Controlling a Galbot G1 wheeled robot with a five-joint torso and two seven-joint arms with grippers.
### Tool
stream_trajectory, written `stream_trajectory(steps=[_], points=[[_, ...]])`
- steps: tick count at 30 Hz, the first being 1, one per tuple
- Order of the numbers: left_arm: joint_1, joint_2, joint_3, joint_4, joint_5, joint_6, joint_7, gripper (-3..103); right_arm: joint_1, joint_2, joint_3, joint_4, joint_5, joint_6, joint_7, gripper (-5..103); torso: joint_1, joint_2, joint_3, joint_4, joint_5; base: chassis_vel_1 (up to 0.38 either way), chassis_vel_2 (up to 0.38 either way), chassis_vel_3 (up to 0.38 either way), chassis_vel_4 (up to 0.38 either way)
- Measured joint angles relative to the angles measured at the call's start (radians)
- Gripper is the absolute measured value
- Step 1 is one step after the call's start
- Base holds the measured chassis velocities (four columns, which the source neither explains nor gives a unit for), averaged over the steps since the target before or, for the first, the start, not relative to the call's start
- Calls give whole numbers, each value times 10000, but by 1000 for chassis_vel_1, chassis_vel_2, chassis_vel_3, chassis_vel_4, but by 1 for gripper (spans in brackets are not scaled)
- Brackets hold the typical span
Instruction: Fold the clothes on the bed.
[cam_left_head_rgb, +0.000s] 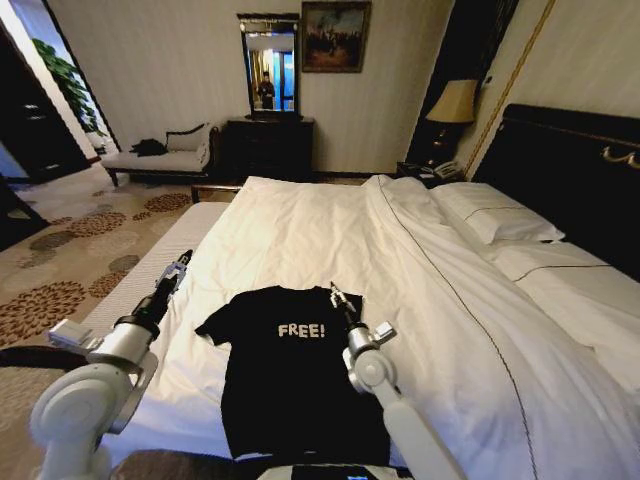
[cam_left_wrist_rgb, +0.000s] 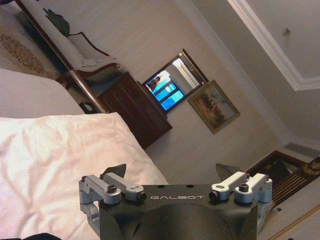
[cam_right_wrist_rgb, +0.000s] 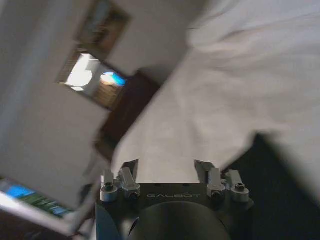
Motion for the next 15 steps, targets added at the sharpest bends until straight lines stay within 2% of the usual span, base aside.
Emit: stream_trajectory(steps=[1, 3, 4, 5, 6, 8, 10, 11, 15], points=[[0, 0, 0, 0, 0, 0, 0, 100, 0, 0, 0, 0, 0, 0, 0, 62, 0, 0, 0, 0, 0, 0, 0, 0, 0], [11, 65, -26, 129, 181, 87, 7, 100, -235, 1, 243, -74, 31, -62, 350, 73, 0, 0, 0, 1, 2, 0, 0, 0, 0], [36, 120, 8, 350, 566, 156, 31, 100, -371, 25, 365, -55, -42, -78, 409, 79, 0, 0, 0, -1, 4, 0, 0, 0, 0], [36, 120, 8, 350, 566, 156, 31, 100, -371, 25, 365, -55, -42, -78, 409, 79, 0, 0, 0, -1, 4, 0, 0, 0, 0], [63, 142, 59, 596, 884, 147, 100, 100, -493, 58, 491, 3, -167, -91, 436, 79, -1, 0, 0, 0, 4, 0, 0, 0, 0], [127, 132, 163, 1251, 1162, 103, 171, 100, -707, 157, 729, 181, -520, -93, 435, 90, -1, 0, -1, 0, -1, 0, 0, 0, 0], [230, -56, 279, 2347, 773, 72, 100, 100, -1007, 274, 1047, 476, -792, -89, 435, 98, -1, 0, -1, -1, -1, 0, 0, 0, 0], [230, -56, 279, 2347, 773, 72, 100, 100, -1007, 274, 1047, 476, -792, -89, 435, 98, -1, 0, -1, -1, -1, 0, 0, 0, 0], [390, -617, 569, 3916, 332, 220, 134, 100, -1475, 342, 1374, 929, -846, -84, 517, 100, 0, 0, 1, 1, -2, 0, 0, 0, 0]])
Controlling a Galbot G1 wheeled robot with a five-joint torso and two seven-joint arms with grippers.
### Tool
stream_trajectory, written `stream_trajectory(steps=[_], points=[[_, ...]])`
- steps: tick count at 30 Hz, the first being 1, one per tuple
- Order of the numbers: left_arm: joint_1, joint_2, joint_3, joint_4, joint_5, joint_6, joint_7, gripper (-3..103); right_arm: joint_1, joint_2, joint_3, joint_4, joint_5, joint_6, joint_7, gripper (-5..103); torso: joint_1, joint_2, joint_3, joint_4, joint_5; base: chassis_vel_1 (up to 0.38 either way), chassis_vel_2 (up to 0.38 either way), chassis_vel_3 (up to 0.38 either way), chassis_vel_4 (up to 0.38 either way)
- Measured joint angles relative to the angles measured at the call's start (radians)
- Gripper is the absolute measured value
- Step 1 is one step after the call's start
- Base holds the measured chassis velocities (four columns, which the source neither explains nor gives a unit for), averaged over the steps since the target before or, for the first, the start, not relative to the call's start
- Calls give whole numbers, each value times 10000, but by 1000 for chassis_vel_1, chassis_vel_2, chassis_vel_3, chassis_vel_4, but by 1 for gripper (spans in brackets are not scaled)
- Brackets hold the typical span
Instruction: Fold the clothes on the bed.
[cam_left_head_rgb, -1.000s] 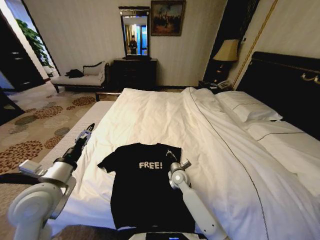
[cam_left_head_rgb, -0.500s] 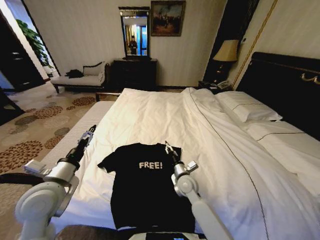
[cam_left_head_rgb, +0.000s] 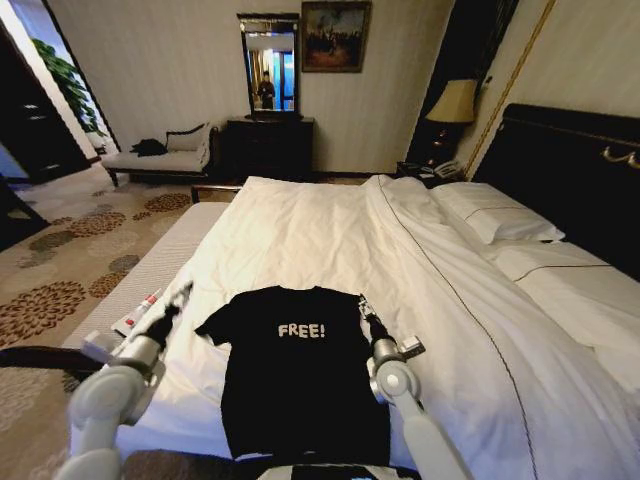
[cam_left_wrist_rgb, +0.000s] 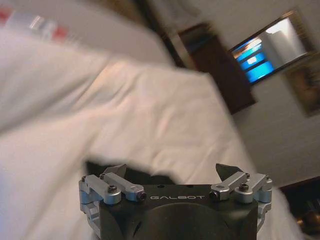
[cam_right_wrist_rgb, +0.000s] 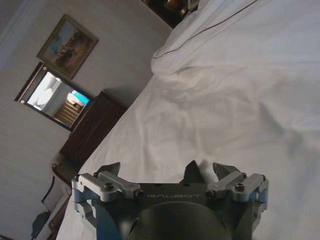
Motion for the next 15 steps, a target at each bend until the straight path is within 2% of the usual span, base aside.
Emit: stream_trajectory(steps=[3, 6, 15], points=[[-13, -126, 109, 478, 28, 132, 75, 100, -128, 12, 61, 81, -46, 0, 52, 100, -1, 0, 0, 0, 0, 0, 0, 0, 0], [-436, -241, 226, 1580, -63, 218, 170, 100, -256, 74, 78, 136, -159, -5, 207, 100, -1, 0, 0, 0, 0, 0, 0, 0, 0], [-1098, -422, 202, 2780, -211, 265, 392, 100, -212, 118, -159, -23, -228, -137, 422, 100, 0, 0, -1, 1, 3, 0, 0, 0, 0]])
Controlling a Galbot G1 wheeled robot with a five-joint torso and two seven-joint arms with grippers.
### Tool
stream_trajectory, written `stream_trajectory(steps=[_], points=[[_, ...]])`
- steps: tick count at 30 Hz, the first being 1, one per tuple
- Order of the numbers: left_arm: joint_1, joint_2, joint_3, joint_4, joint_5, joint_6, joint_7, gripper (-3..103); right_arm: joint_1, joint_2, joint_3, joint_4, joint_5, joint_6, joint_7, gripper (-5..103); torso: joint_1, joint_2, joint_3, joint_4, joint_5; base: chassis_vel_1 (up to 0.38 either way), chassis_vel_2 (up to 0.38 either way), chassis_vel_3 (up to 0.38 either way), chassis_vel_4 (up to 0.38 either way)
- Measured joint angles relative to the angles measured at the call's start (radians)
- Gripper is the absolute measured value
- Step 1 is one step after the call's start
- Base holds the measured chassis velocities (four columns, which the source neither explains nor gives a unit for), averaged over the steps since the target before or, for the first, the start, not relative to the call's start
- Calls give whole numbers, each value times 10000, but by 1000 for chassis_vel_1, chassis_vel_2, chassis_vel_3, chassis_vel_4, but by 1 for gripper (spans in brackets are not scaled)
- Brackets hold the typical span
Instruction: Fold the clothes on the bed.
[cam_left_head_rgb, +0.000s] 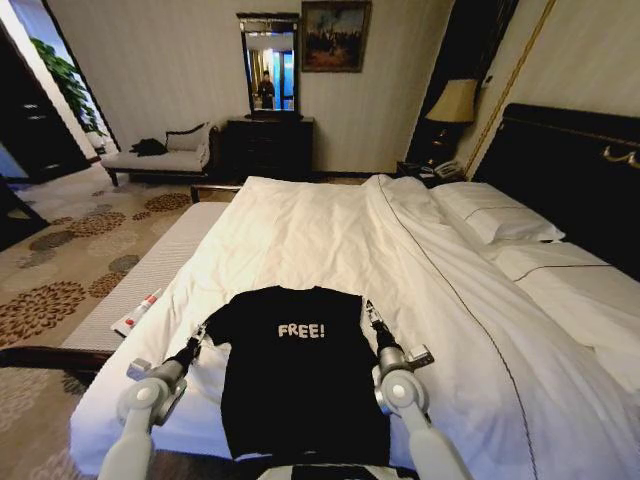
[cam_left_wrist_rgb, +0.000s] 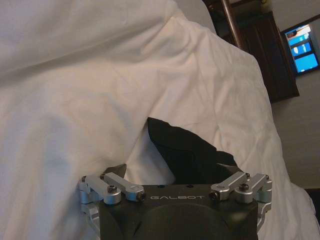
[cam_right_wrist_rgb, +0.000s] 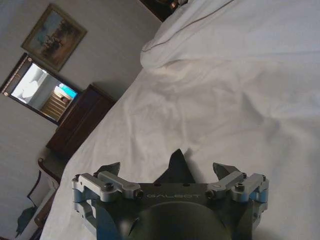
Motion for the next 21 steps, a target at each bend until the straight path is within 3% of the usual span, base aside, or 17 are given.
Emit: stream_trajectory(steps=[10, 13, 15, 19, 21], points=[[-787, -175, 9, 896, 501, -340, 369, 101, 36, -77, -73, -200, 0, -34, 77, 100, 0, 0, 0, -2, 0, 0, 0, 0, 0], [-946, -168, -20, 998, 631, -506, 480, 91, 102, -78, -185, -331, -6, -44, 91, 100, 0, 0, 0, -1, -5, 0, 0, 0, 0], [-970, -153, -38, 999, 639, -533, 503, 91, 116, -78, -205, -363, -14, -46, 94, 100, 0, 0, 1, -1, -5, 0, 0, 0, 0], [-982, 22, -95, 900, 635, -568, 587, 70, 169, -50, -265, -507, -94, -53, 117, 100, 0, 0, 1, -2, -4, 0, 0, 0, 0], [-978, 34, -97, 891, 634, -568, 590, 70, 174, -45, -270, -517, -104, -55, 120, 100, 1, 0, 1, -2, -3, 0, 0, 0, 0]])
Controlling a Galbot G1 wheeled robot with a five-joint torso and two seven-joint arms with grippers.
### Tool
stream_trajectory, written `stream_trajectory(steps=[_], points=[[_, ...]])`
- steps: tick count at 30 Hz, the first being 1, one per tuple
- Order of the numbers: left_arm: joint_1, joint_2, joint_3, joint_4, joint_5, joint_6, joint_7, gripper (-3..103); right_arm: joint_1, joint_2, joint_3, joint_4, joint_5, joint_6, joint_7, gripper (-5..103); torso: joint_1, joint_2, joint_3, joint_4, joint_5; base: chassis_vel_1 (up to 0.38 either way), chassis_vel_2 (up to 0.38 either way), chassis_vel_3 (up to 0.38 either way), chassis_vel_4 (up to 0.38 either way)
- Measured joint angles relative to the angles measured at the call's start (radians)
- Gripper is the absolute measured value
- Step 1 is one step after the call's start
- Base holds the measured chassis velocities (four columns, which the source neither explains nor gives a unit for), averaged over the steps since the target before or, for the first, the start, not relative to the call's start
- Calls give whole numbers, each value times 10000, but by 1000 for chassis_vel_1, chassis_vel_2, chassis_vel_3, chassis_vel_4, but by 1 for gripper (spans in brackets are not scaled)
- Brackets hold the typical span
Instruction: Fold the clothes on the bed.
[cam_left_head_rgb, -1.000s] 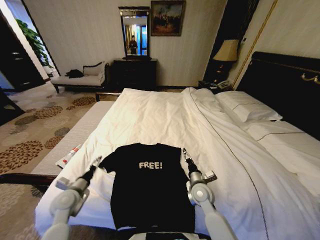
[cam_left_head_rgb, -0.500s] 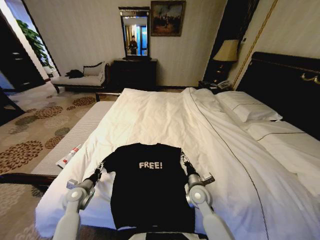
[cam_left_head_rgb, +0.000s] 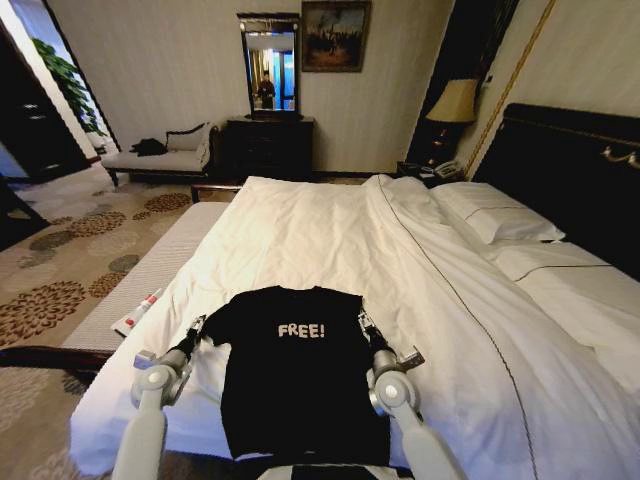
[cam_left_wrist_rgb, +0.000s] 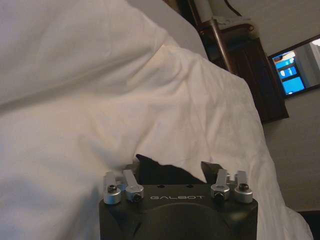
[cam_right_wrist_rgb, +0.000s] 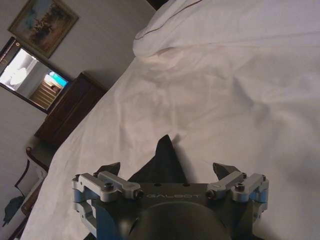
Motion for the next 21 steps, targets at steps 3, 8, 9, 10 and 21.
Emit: stream_trajectory(steps=[3, 8, 9, 10, 21], points=[[26, 93, -7, -44, -4, -12, 10, 53, 16, 43, -31, -72, -83, -4, 34, 100, 0, 0, 0, 1, 0, 0, 0, 0, 0], [80, 105, -2, -157, 10, -30, 29, 32, 13, 52, -34, -106, -145, -10, 71, 100, 0, -1, 0, 0, 1, 0, 0, 0, 0], [96, 109, 4, -169, 12, -31, 32, 32, 13, 52, -34, -115, -154, -11, 76, 100, 0, 0, 0, 0, 1, 0, 0, 0, 0], [96, 109, 4, -169, 12, -31, 32, 32, 13, 52, -34, -115, -154, -11, 76, 100, 0, 0, 0, 0, 1, 0, 0, 0, 0], [130, 157, 68, -15, 199, -60, 98, 0, 99, 34, -42, -201, -168, -22, 129, 100, 0, 0, 0, 0, 1, 0, 0, 0, 0]])
